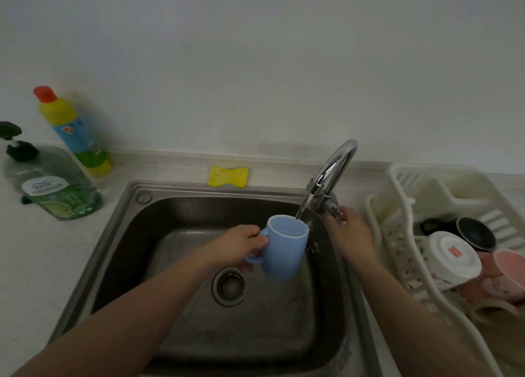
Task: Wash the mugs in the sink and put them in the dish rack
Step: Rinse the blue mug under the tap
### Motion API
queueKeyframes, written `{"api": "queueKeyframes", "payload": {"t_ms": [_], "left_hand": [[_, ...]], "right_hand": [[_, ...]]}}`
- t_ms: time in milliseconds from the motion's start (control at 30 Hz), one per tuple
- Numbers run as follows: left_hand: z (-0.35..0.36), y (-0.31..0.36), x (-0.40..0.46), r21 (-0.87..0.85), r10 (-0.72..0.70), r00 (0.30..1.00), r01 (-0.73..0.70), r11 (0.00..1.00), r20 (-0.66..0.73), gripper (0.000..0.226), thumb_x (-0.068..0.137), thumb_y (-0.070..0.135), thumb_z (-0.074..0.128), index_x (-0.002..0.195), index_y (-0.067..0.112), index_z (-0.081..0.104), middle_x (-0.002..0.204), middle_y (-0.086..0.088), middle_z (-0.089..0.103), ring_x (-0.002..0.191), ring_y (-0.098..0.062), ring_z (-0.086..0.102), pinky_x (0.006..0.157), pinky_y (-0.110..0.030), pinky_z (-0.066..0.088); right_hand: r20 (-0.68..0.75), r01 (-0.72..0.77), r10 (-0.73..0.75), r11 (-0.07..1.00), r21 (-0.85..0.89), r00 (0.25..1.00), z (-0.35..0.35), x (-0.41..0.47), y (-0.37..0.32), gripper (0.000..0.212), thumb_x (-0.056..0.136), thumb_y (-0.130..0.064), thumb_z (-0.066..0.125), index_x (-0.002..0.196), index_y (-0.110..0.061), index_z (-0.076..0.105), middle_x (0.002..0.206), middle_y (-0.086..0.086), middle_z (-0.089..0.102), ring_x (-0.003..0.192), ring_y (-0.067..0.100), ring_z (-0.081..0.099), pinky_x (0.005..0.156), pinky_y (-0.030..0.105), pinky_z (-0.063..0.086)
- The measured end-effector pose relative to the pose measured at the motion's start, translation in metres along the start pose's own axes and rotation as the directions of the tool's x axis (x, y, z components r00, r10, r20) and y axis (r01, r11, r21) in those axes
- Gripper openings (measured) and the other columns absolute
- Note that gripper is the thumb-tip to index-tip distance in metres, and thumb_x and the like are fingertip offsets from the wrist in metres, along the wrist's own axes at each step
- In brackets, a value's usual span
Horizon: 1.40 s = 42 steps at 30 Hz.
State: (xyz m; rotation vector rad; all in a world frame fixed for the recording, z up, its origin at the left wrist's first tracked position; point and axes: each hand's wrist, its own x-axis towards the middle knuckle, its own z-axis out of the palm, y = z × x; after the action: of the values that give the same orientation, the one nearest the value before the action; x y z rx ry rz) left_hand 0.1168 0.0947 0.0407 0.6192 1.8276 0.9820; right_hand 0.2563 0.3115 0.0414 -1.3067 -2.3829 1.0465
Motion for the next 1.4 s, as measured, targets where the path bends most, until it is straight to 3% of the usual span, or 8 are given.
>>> {"api": "queueKeyframes", "payload": {"t_ms": [367,567,733,833,900,1033,1233,1400], "left_hand": [[-0.013,-0.004,0.002,0.038,-0.08,0.996,0.078,0.996,0.036,0.027,0.102,0.035,0.048,0.109,0.011,0.058,0.1,-0.012,0.067,0.076,-0.029,0.071,0.06,-0.032,0.059],[-0.007,0.001,0.002,0.048,-0.078,0.995,0.076,0.996,0.057,0.03,0.102,0.034,0.047,0.111,0.007,0.056,0.102,-0.015,0.066,0.082,-0.038,0.07,0.078,-0.054,0.058],[-0.005,0.005,0.001,0.051,-0.084,0.994,0.08,0.995,0.067,0.03,0.103,0.032,0.046,0.113,0.006,0.055,0.098,-0.011,0.066,0.089,-0.045,0.069,0.081,-0.055,0.057],[-0.005,0.01,0.001,0.088,-0.087,0.991,0.078,0.993,0.099,0.03,0.103,0.033,0.045,0.115,0.007,0.055,0.098,-0.011,0.067,0.085,-0.041,0.071,0.073,-0.044,0.059],[-0.007,0.017,-0.002,0.109,-0.063,0.99,0.049,0.993,0.128,0.031,0.103,0.033,0.045,0.116,0.007,0.055,0.1,-0.014,0.068,0.077,-0.033,0.072,0.061,-0.034,0.058],[-0.012,0.03,-0.005,0.057,-0.004,0.987,-0.005,0.998,0.161,0.029,0.104,0.031,0.045,0.115,0.007,0.055,0.103,-0.019,0.07,0.066,-0.023,0.071,0.052,-0.024,0.053],[-0.011,0.02,-0.004,0.138,-0.093,0.974,0.066,0.988,0.205,0.033,0.104,0.035,0.045,0.118,0.007,0.055,0.093,-0.013,0.071,0.076,-0.031,0.071,0.064,-0.035,0.058],[-0.005,0.025,-0.005,0.127,-0.058,0.975,0.031,0.991,0.216,0.029,0.104,0.033,0.045,0.112,0.008,0.055,0.094,-0.014,0.07,0.071,-0.029,0.07,0.064,-0.037,0.057]], "right_hand": [[-0.151,-0.006,-0.058,0.92,-0.391,0.987,0.009,0.067,0.015,0.034,0.098,-0.031,0.047,0.096,-0.007,0.071,0.098,0.02,0.069,0.092,0.036,0.064,0.071,0.034,0.045],[-0.109,-0.059,0.03,0.958,-0.28,0.994,0.0,0.091,0.017,0.037,0.1,-0.032,0.043,0.092,-0.006,0.067,0.097,0.023,0.067,0.091,0.037,0.063,0.072,0.034,0.041],[-0.164,0.001,-0.004,1.0,-0.019,0.986,-0.001,0.031,-0.001,0.04,0.097,-0.043,0.044,0.122,-0.015,0.058,0.112,0.014,0.062,0.107,0.034,0.059,0.084,0.039,0.044],[0.291,-0.089,-0.034,0.911,0.402,0.956,0.003,-0.025,-0.016,0.055,0.086,-0.054,0.061,0.131,-0.023,0.055,0.119,-0.002,0.062,0.113,0.023,0.059,0.089,0.038,0.049],[0.504,-0.148,-0.088,0.9,0.41,0.859,0.002,-0.047,-0.023,0.065,0.078,-0.053,0.065,0.135,-0.027,0.048,0.127,-0.007,0.057,0.115,0.015,0.057,0.09,0.033,0.05],[0.428,-0.066,-0.179,0.865,0.498,0.886,-0.005,-0.056,-0.034,0.057,0.069,-0.044,0.076,0.12,-0.028,0.057,0.113,-0.005,0.067,0.099,0.012,0.067,0.079,0.031,0.058],[0.447,-0.171,-0.039,0.891,0.421,0.894,0.008,-0.071,-0.018,0.053,0.069,-0.049,0.079,0.115,-0.033,0.06,0.108,-0.007,0.069,0.1,0.017,0.066,0.088,0.047,0.056],[0.384,-0.141,-0.062,0.867,0.478,0.921,-0.003,-0.084,-0.021,0.042,0.075,-0.041,0.077,0.113,-0.034,0.06,0.107,-0.009,0.069,0.096,0.011,0.067,0.081,0.035,0.059]]}}
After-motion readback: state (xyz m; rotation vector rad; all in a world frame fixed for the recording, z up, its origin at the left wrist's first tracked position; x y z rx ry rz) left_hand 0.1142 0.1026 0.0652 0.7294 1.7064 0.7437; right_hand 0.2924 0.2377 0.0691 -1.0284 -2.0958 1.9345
